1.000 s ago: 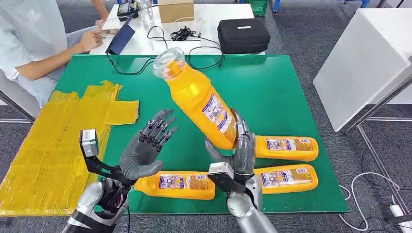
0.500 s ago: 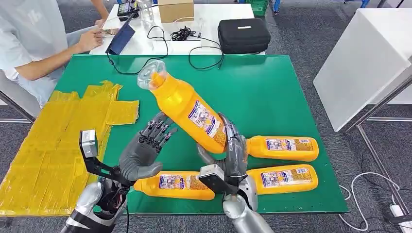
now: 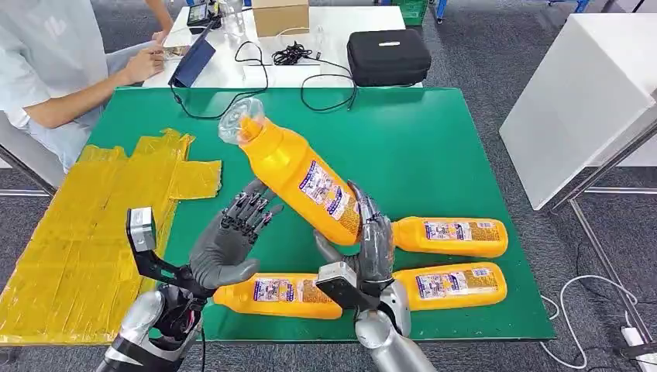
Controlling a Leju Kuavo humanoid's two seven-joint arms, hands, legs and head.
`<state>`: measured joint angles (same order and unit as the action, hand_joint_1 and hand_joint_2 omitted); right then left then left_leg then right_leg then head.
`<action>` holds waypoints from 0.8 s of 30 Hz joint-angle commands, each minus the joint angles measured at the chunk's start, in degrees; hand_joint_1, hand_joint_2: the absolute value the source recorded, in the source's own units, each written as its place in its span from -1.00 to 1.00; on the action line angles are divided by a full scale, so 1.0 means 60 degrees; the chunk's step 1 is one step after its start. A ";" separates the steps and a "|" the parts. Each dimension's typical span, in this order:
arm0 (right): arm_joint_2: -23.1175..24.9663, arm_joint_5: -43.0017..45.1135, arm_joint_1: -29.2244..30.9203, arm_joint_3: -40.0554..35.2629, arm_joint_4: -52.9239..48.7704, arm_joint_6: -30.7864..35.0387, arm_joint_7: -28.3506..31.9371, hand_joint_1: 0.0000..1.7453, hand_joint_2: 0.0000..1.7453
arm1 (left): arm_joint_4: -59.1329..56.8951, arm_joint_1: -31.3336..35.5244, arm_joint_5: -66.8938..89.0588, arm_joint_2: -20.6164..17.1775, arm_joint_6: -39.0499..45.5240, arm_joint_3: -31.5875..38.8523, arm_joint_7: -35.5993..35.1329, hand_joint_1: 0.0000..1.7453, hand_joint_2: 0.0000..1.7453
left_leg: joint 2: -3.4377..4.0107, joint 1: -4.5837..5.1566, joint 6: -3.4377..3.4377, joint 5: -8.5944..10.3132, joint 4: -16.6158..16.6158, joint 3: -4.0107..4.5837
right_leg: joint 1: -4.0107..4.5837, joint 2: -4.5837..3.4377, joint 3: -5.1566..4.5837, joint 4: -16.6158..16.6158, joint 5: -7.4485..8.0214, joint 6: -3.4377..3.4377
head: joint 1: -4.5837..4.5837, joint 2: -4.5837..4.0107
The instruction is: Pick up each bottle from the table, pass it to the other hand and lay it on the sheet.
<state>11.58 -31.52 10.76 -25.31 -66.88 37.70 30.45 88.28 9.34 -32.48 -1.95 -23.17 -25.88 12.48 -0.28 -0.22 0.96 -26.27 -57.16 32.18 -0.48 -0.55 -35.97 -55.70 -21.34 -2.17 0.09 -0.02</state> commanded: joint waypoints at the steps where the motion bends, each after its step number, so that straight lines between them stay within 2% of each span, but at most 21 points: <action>1: -0.0142 0.0032 0.0419 -0.0178 0.0477 0.0000 -0.0004 1.00 1.00 | -0.0204 0.0248 -0.0047 -0.0245 -0.0004 -0.0291 -0.0019 -1.00 1.00 | 0.0007 -0.0005 -0.0006 -0.0021 0.0004 -0.0052 | 0.0008 0.0005 0.0050 0.0005 -0.0018 0.0009 | 0.0000 0.0000; 8: -0.0142 0.0032 0.0419 -0.0178 0.0477 0.0000 -0.0004 1.00 1.00 | -0.0204 0.0248 -0.0047 -0.0245 -0.0004 -0.0291 -0.0019 -1.00 1.00 | 0.0002 0.0000 -0.0003 -0.0004 0.0006 -0.0018 | 0.0001 0.0004 0.0017 0.0005 -0.0004 0.0004 | 0.0000 0.0000; 11: -0.0142 0.0032 0.0419 -0.0178 0.0477 0.0000 -0.0004 1.00 1.00 | -0.0204 0.0248 -0.0047 -0.0245 -0.0004 -0.0291 -0.0019 -1.00 1.00 | 0.0006 -0.0005 -0.0007 -0.0018 0.0003 -0.0045 | 0.0007 0.0005 0.0044 0.0003 -0.0016 0.0009 | 0.0000 0.0000; 12: -0.0736 -0.2368 0.1031 -0.2578 0.1599 -0.1268 -0.0057 1.00 1.00 | -0.0767 0.0444 -0.0482 0.0259 0.1280 0.0397 -0.0153 -1.00 1.00 | 0.0004 -0.0001 -0.0004 -0.0009 0.0004 -0.0027 | 0.0003 0.0004 0.0026 0.0003 -0.0008 0.0006 | 0.0000 0.0000; 13: 0.0169 -0.4016 0.0893 -0.3724 0.3088 0.0055 -0.0523 1.00 1.00 | -0.1626 0.1029 -0.0672 0.0307 0.1095 0.0546 -0.0089 -1.00 1.00 | 0.0005 -0.0004 -0.0006 -0.0015 0.0004 -0.0038 | 0.0006 0.0005 0.0037 0.0004 -0.0013 0.0008 | 0.0000 0.0000; 14: 0.0377 -0.4022 0.0880 -0.3922 0.3468 0.0383 -0.0572 1.00 1.00 | -0.1819 0.1162 -0.0691 0.0322 0.1014 0.0599 -0.0058 -1.00 1.00 | 0.0033 -0.0009 -0.0006 -0.0019 0.0010 -0.0063 | 0.0013 -0.0020 0.0056 0.0017 -0.0006 0.0010 | 0.0000 0.0000; 16: 0.0377 -0.4022 0.0880 -0.3922 0.3468 0.0383 -0.0572 1.00 1.00 | -0.1819 0.1162 -0.0691 0.0322 0.1014 0.0599 -0.0058 -1.00 1.00 | 0.0031 -0.0012 -0.0010 -0.0009 0.0018 -0.0038 | 0.0012 -0.0026 0.0037 0.0015 0.0001 0.0012 | -0.0007 0.0000; 18: 0.0377 -0.4022 0.0880 -0.3922 0.3468 0.0383 -0.0572 1.00 1.00 | -0.1819 0.1162 -0.0691 0.0322 0.1014 0.0599 -0.0058 -1.00 1.00 | 0.0040 -0.0023 -0.0018 -0.0020 0.0022 -0.0078 | 0.0021 -0.0021 0.0067 0.0017 -0.0008 0.0020 | -0.0004 0.0000; 21: 0.0333 -0.3875 0.1004 -0.3944 0.3546 0.0383 -0.0513 1.00 1.00 | -0.1847 0.1125 -0.0668 0.0373 0.0955 0.0640 -0.0038 -1.00 1.00 | -0.0048 -0.0012 -0.0015 -0.0001 0.0011 -0.0047 | 0.0023 0.0052 0.0040 0.0009 -0.0024 0.0015 | 0.0033 0.0000; 24: 0.0333 -0.3875 0.1004 -0.3944 0.3546 0.0383 -0.0513 1.00 1.00 | -0.1847 0.1125 -0.0668 0.0373 0.0955 0.0640 -0.0038 -1.00 1.00 | 0.0000 -0.0010 -0.0025 0.0004 0.0013 -0.0032 | 0.0024 0.0002 0.0020 0.0006 -0.0011 0.0010 | 0.0036 0.0000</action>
<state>14.23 -52.67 16.17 -38.64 -54.03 39.15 25.00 82.97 10.90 -36.98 -1.29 -17.73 -21.94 12.98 -0.21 -0.26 0.82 -26.20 -57.16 32.20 -0.41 -0.66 -36.10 -55.74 -21.33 -2.13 0.31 -0.02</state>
